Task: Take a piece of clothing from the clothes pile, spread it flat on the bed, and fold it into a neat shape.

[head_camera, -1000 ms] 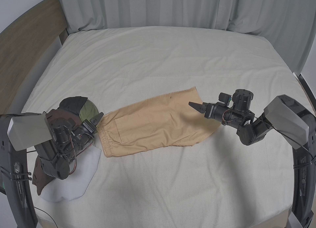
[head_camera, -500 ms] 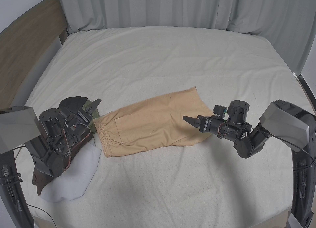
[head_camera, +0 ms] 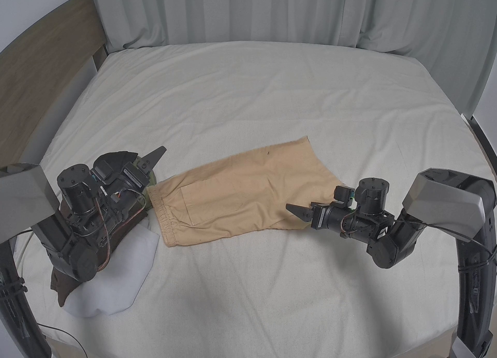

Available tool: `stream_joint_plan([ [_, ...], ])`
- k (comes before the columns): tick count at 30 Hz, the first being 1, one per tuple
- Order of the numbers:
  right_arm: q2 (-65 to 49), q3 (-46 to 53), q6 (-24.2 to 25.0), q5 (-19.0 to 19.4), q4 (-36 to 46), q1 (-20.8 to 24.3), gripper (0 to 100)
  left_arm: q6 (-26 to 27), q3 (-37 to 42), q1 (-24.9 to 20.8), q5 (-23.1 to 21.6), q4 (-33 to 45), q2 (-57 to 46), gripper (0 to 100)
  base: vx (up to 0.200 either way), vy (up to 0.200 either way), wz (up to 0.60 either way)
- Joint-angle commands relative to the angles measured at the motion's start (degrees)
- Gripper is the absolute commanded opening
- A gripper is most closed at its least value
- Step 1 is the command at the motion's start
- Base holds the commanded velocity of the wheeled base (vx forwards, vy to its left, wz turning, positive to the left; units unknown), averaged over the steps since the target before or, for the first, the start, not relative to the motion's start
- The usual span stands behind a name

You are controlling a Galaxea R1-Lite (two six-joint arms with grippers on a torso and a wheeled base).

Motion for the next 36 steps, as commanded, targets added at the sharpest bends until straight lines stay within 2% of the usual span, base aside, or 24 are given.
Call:
stream_joint_plan([
  [1, 0.2, 3.3, 0.1, -0.3, -0.9, 0.7, 100, 0.1, 1.9, -1.9, -1.0, -0.1, -5.4, 100, 0.000, 0.000, 0.00],
  [4, 0.1, 4.5, 0.1, -0.5, -0.9, 0.6, 100, 1.1, 2.8, -2.3, -1.6, -0.1, -6.6, 100, 0.000, 0.000, 0.00],
  [6, 0.2, 6.2, 0.1, -2.2, -0.8, 0.3, 100, 6.1, 5.5, -2.7, -3.4, -0.1, -8.4, 100, 0.000, 0.000, 0.00],
  [10, 0.3, 8.2, 0.1, -2.3, -0.9, 0.3, 100, 14.0, 7.4, -3.0, -5.7, 0.0, -9.1, 100, 0.000, 0.000, 0.00],
  [13, 0.3, 8.9, 0.5, -2.3, -0.9, 0.4, 100, 17.3, 8.2, -3.0, -5.8, 0.0, -9.1, 100, 0.000, 0.000, 0.00],
  [17, 0.4, 9.7, 2.5, -2.3, -0.9, 0.5, 100, 23.4, 10.3, -3.0, -6.3, -0.1, -9.1, 100, 0.000, 0.000, 0.00],
  [21, 0.4, 9.2, 4.0, -2.3, -0.9, 0.5, 100, 30.1, 12.6, -3.0, -8.6, -0.1, -9.2, 100, 0.000, 0.000, 0.00],
  [22, 0.7, 8.8, 5.4, -2.3, -0.9, 0.5, 100, 33.9, 13.7, -2.8, -9.4, -0.1, -9.6, 100, 0.000, 0.000, 0.00],
  [26, 2.5, 7.9, 8.1, -2.3, -1.0, 0.7, 100, 41.8, 15.1, -2.5, -10.9, -0.1, -9.6, 100, 0.000, 0.000, 0.00],
  [31, 6.0, 5.0, 8.8, -2.3, -2.3, 0.8, 100, 43.3, 15.1, -3.0, -11.0, -0.1, -10.0, 100, 0.000, 0.000, 0.00],
  [36, 7.8, 1.9, 12.6, -2.4, -3.0, 1.9, 100, 43.0, 14.5, -2.9, -11.1, -0.1, -9.8, 100, 0.000, 0.000, 0.00],
])
